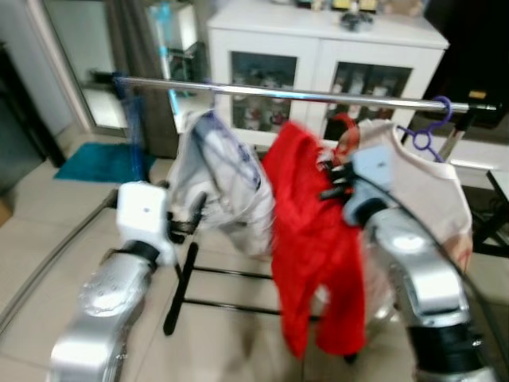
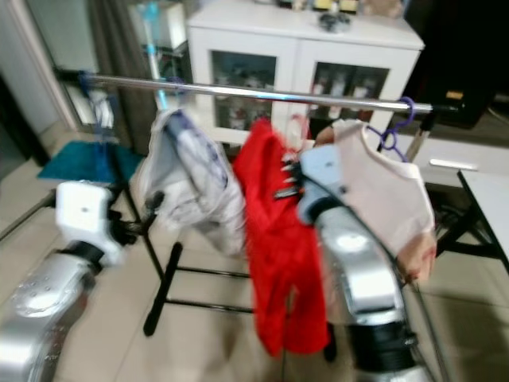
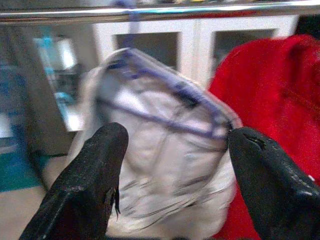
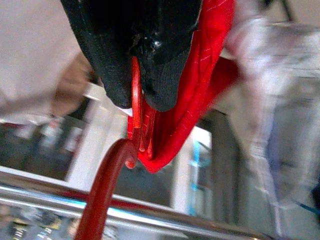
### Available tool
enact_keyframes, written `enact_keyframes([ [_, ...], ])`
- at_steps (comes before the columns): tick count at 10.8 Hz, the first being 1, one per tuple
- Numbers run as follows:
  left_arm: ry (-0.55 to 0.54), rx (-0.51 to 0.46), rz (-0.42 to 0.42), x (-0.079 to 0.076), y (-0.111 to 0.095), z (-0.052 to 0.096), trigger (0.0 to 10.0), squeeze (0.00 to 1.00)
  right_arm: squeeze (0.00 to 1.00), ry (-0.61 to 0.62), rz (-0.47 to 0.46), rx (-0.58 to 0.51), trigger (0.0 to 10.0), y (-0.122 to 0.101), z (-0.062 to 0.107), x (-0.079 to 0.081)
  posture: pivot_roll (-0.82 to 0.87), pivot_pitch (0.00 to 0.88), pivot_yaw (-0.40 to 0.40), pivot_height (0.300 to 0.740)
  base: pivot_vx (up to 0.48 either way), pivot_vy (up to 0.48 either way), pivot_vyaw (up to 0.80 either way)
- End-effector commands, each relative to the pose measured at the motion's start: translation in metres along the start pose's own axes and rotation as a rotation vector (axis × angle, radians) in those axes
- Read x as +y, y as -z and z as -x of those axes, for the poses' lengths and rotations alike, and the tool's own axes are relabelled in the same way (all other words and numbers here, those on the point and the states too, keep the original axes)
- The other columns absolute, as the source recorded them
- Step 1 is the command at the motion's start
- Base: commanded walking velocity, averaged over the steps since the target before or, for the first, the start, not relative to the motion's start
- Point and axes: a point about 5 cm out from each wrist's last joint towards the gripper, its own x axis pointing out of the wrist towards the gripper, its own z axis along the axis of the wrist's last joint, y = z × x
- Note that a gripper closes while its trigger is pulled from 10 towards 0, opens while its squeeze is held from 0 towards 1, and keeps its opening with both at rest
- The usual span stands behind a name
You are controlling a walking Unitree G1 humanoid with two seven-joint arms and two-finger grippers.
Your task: Hang hanger
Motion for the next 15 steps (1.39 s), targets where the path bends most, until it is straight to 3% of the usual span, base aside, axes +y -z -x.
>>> enact_keyframes([
  [1,-0.015,-0.008,-0.028,0.006,-0.003,0.001,10.0,0.00,0.00,-0.010,0.014,-0.078,10.0,-0.017,-0.005,0.004,-0.06,0.000,0.000,0.740,0.401,0.000,0.00],
  [3,-0.008,-0.008,-0.028,0.005,-0.002,0.001,10.0,0.00,0.00,-0.011,0.027,-0.080,10.0,-0.018,-0.006,0.003,-0.06,0.000,-0.005,0.740,0.396,0.000,0.00],
  [7,0.208,-0.001,-0.081,-0.012,-0.006,0.004,10.0,0.00,0.00,0.015,0.015,-0.083,10.0,-0.028,-0.021,-0.009,-0.07,0.000,-0.019,0.740,0.000,0.000,0.00],
  [9,0.250,-0.002,-0.054,-0.014,-0.010,0.005,10.0,0.00,0.00,0.023,0.012,-0.081,10.0,-0.032,-0.027,-0.013,-0.06,0.000,-0.031,0.740,0.000,0.000,0.00],
  [11,0.322,-0.008,-0.031,-0.017,-0.017,0.005,10.0,0.00,0.00,-0.002,0.011,-0.079,10.0,-0.040,-0.048,-0.011,-0.06,0.000,-0.017,0.740,0.000,0.000,0.00],
  [13,0.437,0.023,-0.056,-0.023,-0.018,0.008,10.0,0.00,0.00,-0.016,0.039,-0.005,10.0,-0.042,-0.070,-0.011,-0.05,0.000,-0.017,0.740,0.000,0.000,0.00],
  [15,0.481,0.043,-0.059,-0.024,-0.017,0.012,10.0,0.00,0.00,0.000,0.037,0.056,10.0,-0.038,-0.085,-0.016,-0.06,0.000,-0.008,0.740,0.000,0.000,0.00],
])
